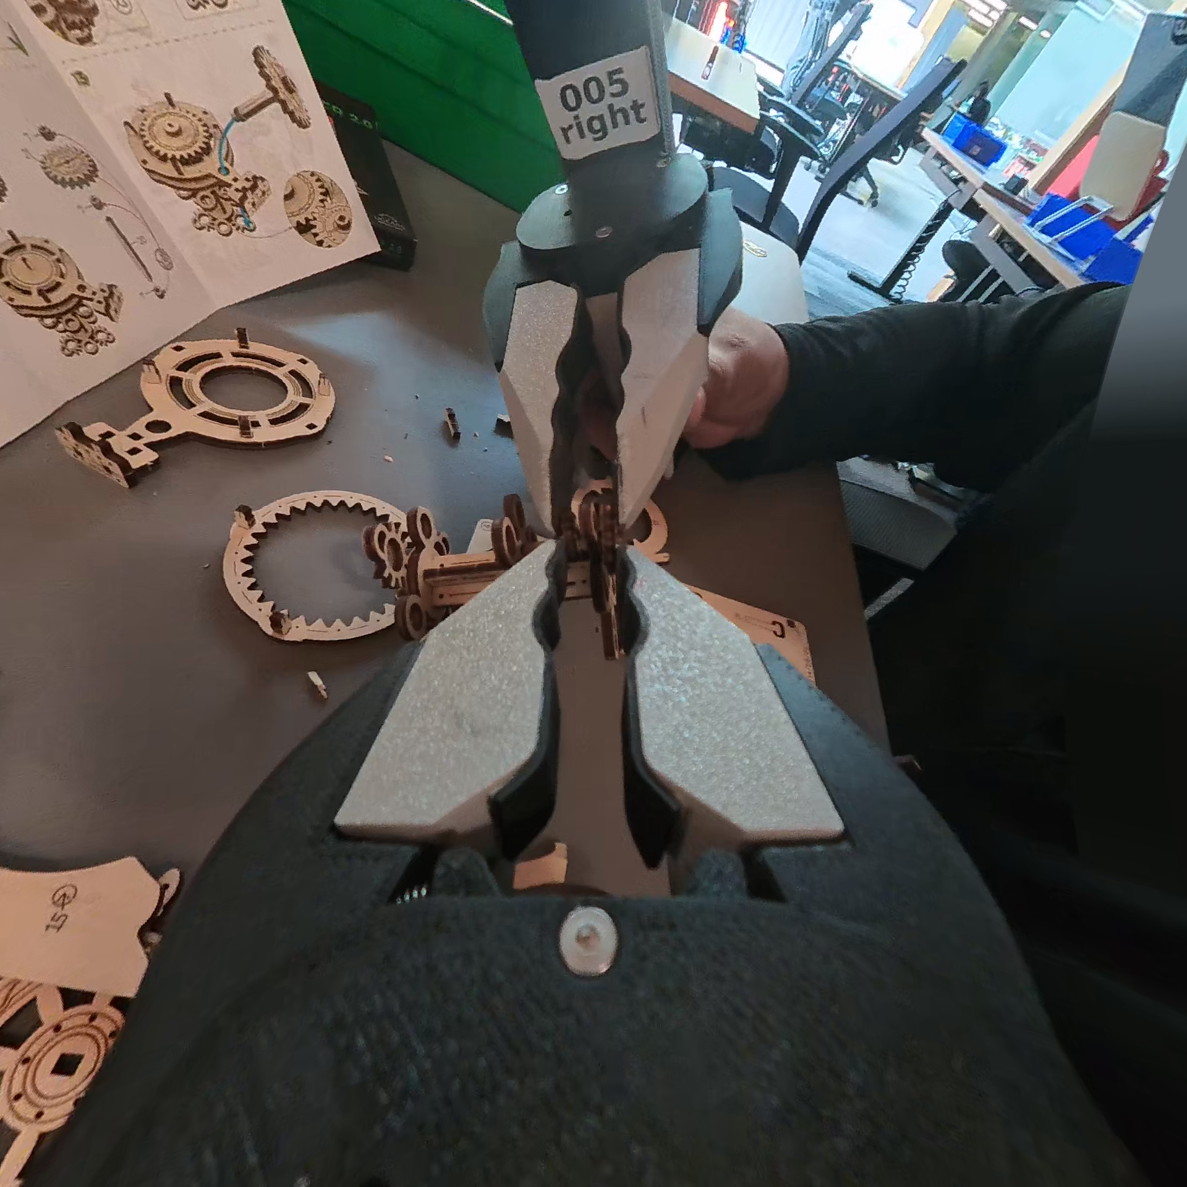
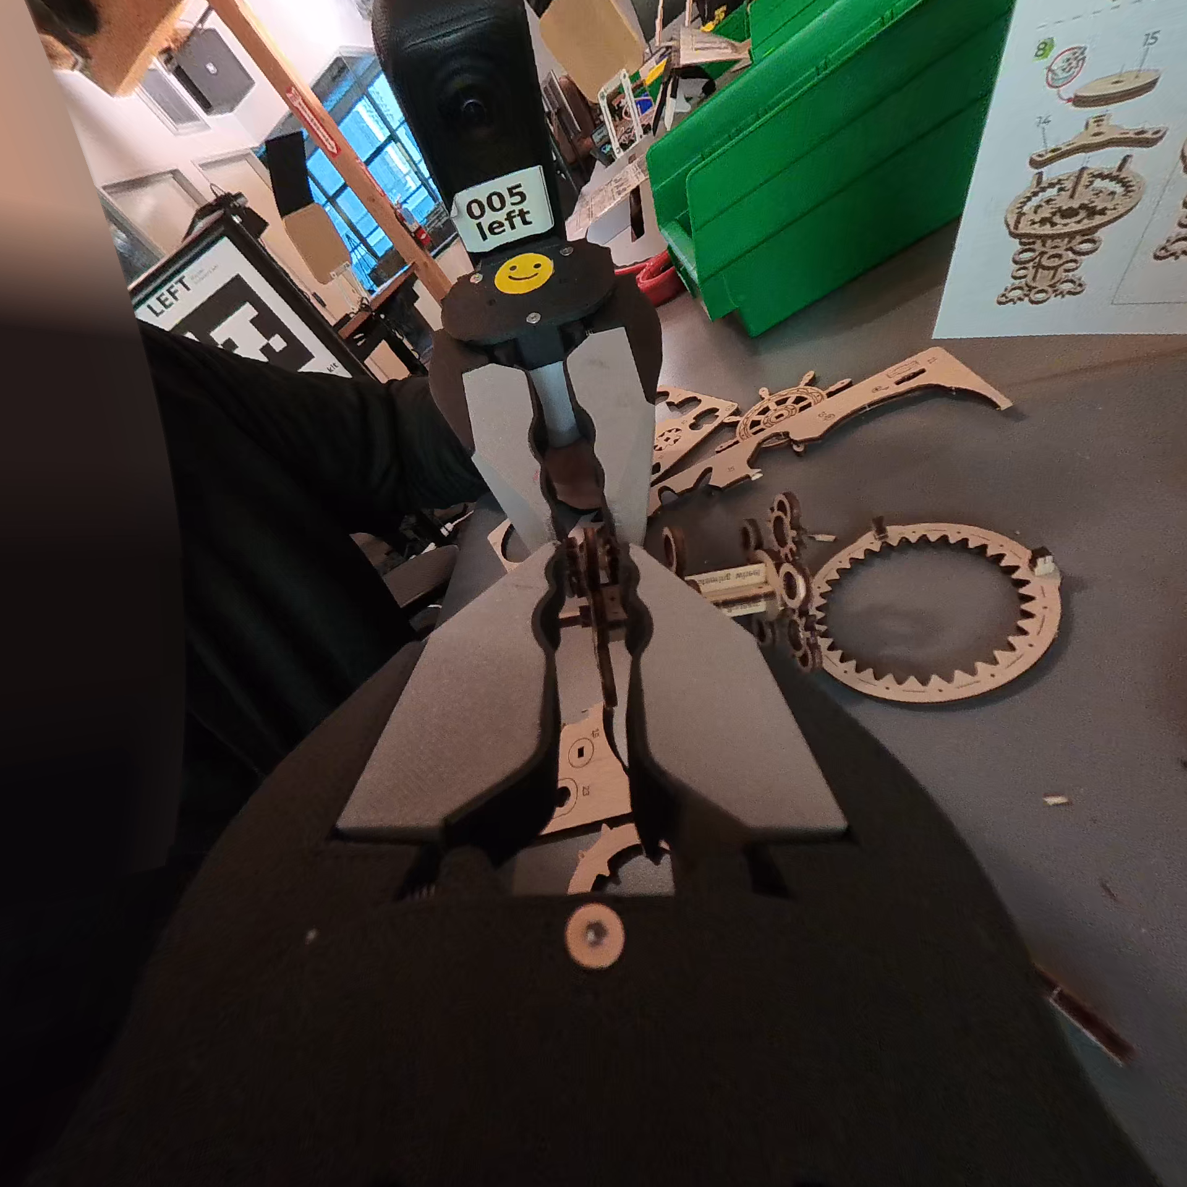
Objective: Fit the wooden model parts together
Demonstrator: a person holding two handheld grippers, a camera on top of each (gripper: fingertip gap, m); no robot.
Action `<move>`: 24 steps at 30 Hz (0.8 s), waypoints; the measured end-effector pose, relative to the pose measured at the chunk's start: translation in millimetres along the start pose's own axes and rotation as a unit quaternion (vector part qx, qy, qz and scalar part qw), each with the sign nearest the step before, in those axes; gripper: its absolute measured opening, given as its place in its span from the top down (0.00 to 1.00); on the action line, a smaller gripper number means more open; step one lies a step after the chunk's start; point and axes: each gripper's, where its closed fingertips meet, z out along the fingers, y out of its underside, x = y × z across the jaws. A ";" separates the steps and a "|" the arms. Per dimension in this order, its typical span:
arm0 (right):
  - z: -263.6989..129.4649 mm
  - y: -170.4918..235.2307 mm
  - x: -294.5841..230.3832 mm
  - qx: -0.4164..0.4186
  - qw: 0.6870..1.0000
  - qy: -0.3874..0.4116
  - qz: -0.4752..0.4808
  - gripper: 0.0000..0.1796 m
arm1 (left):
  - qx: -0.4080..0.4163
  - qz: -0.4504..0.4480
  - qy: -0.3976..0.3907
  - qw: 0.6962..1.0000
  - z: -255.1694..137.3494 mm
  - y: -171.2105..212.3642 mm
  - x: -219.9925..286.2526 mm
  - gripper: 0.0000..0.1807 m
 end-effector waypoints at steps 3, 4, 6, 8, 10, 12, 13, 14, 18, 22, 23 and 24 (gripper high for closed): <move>0.2 -0.7 0.4 0.001 1.000 -0.001 0.002 0.93 | -0.001 -0.001 -0.001 1.000 -0.1 -0.3 -0.6 0.92; 0.3 -0.6 0.7 0.000 1.000 -0.002 0.002 0.93 | -0.004 0.002 -0.005 1.000 0.0 0.0 -0.9 0.92; 0.5 0.5 0.0 -0.004 1.000 -0.005 0.002 0.93 | -0.014 0.012 -0.011 1.000 0.3 0.9 0.1 0.94; 0.7 2.1 -2.4 -0.010 1.000 -0.013 -0.001 0.93 | -0.025 0.019 -0.012 0.999 0.1 1.6 2.5 0.94; 1.1 2.1 -5.8 -0.010 1.000 -0.019 -0.010 0.94 | -0.024 0.015 -0.003 1.000 -1.3 0.3 5.7 0.93; 1.3 -1.4 -9.1 0.005 1.000 -0.027 -0.008 0.94 | -0.012 -0.002 0.015 1.000 -3.8 -3.9 9.0 0.93; 1.1 -3.5 -10.4 0.016 0.999 -0.031 -0.003 0.94 | -0.007 -0.001 0.015 1.000 -4.7 -5.9 9.4 0.95; 1.0 -5.2 -10.6 0.024 0.999 -0.032 0.001 0.94 | -0.006 0.006 0.009 1.000 -5.0 -6.8 8.9 0.95; 0.5 -6.3 -11.9 0.032 0.999 -0.031 0.005 0.95 | -0.002 0.006 0.004 1.000 -5.2 -8.5 10.2 0.95; -0.3 -8.8 -13.7 0.043 0.999 -0.028 0.006 0.94 | 0.008 0.011 0.000 1.000 -5.6 -10.7 11.0 0.95; -0.5 -8.4 -13.4 0.038 0.999 -0.025 0.002 0.94 | 0.010 0.007 0.002 1.000 -4.9 -10.3 10.7 0.95; -1.1 -8.5 -12.4 0.038 0.999 -0.025 0.006 0.94 | 0.013 -0.003 0.006 1.000 -4.3 -10.6 9.7 0.94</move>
